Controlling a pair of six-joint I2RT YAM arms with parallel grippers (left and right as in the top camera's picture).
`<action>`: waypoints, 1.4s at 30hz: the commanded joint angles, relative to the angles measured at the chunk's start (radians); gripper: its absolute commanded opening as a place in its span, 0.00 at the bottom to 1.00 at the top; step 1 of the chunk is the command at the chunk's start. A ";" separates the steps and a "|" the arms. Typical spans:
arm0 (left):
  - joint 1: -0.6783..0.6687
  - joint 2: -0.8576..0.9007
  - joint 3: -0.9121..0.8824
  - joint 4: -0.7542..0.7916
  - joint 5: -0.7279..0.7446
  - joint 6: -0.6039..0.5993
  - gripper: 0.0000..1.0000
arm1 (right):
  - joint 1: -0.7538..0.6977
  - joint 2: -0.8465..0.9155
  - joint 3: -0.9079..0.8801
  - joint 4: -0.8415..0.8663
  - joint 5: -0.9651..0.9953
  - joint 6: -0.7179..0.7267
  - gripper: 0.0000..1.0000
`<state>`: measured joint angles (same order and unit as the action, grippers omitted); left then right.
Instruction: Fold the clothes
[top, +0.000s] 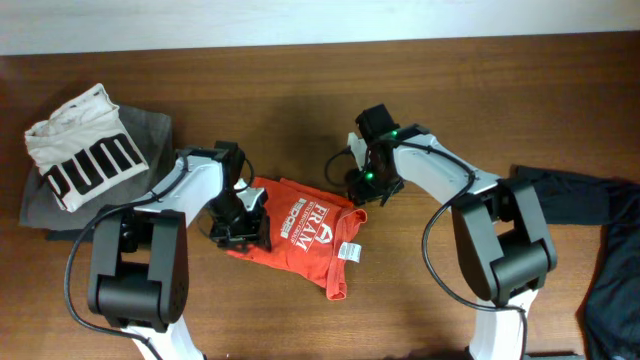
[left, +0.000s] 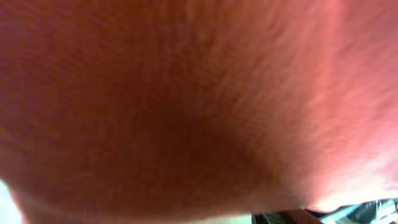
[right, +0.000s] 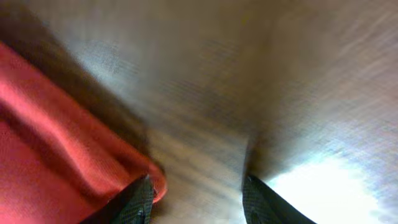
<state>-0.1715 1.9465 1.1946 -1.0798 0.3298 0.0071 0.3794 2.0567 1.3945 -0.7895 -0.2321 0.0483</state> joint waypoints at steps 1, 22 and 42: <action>0.003 -0.005 -0.002 0.100 -0.041 0.005 0.52 | 0.056 0.024 -0.001 -0.048 -0.003 0.001 0.51; 0.084 -0.005 0.409 -0.132 -0.059 0.005 0.99 | 0.136 0.011 -0.001 -0.222 0.012 0.021 0.41; 0.066 -0.004 -0.175 0.385 0.309 -0.042 0.95 | -0.171 -0.167 -0.001 -0.340 0.035 0.012 0.42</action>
<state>-0.0917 1.8957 1.1393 -0.7940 0.5285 -0.0353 0.2173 1.9064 1.3949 -1.1187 -0.2066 0.0566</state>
